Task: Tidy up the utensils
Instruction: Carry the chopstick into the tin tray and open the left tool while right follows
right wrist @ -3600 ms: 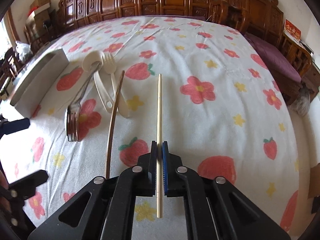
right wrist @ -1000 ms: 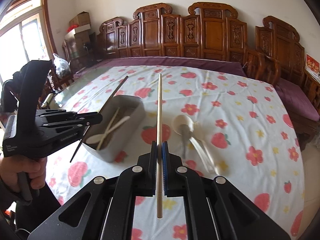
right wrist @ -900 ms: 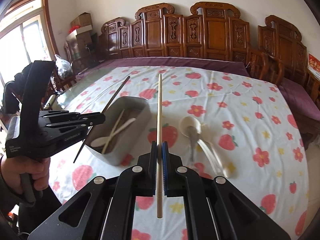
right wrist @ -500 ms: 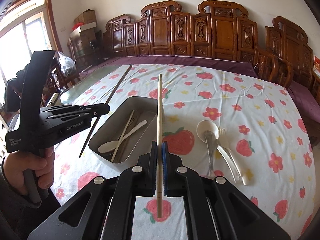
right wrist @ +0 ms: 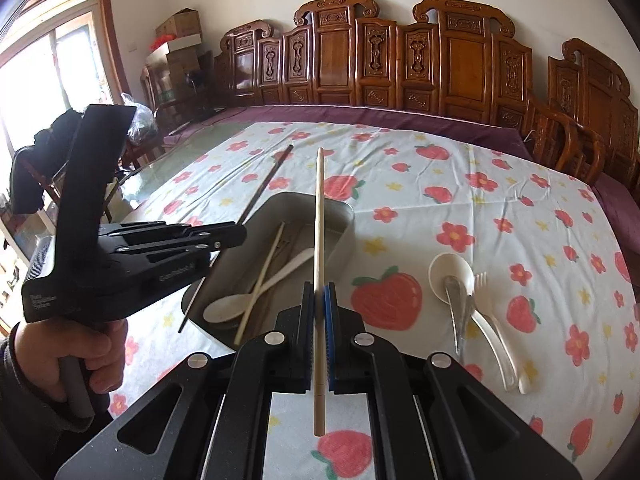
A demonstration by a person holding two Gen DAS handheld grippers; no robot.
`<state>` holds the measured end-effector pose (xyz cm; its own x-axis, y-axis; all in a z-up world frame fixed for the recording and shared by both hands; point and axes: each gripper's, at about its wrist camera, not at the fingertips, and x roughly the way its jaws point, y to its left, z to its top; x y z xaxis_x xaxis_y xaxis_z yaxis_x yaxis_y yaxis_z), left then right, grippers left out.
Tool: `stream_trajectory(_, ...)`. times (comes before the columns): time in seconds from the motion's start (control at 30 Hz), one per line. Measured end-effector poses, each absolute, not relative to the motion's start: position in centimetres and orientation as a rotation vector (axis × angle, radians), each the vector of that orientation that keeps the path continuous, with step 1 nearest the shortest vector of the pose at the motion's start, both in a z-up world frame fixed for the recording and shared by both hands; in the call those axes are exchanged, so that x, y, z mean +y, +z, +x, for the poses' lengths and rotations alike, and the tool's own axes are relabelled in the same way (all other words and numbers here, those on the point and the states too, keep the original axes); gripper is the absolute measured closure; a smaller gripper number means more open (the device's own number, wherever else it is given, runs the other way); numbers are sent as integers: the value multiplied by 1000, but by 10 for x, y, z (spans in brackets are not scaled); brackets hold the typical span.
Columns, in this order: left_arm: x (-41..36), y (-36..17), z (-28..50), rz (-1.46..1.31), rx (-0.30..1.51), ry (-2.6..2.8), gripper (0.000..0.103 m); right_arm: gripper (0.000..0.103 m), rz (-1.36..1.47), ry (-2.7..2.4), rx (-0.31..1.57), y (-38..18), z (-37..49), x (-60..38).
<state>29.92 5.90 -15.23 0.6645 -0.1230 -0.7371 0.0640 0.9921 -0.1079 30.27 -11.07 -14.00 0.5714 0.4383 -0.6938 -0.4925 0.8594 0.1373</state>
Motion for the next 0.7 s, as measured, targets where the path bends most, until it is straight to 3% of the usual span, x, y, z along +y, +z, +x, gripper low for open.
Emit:
stream_trajectory(0.4, 70, -156, 314, -101, 854, -118, 98, 97, -73, 526, 811, -143, 312, -97)
stream_trajectory(0.6, 82, -153, 314, -121, 845, -107, 83, 97, -58, 526, 818, -142, 316, -88)
stream_trajectory(0.7, 89, -146, 310, -111, 826, -98, 82, 97, -37, 528, 827, -144, 319, -82)
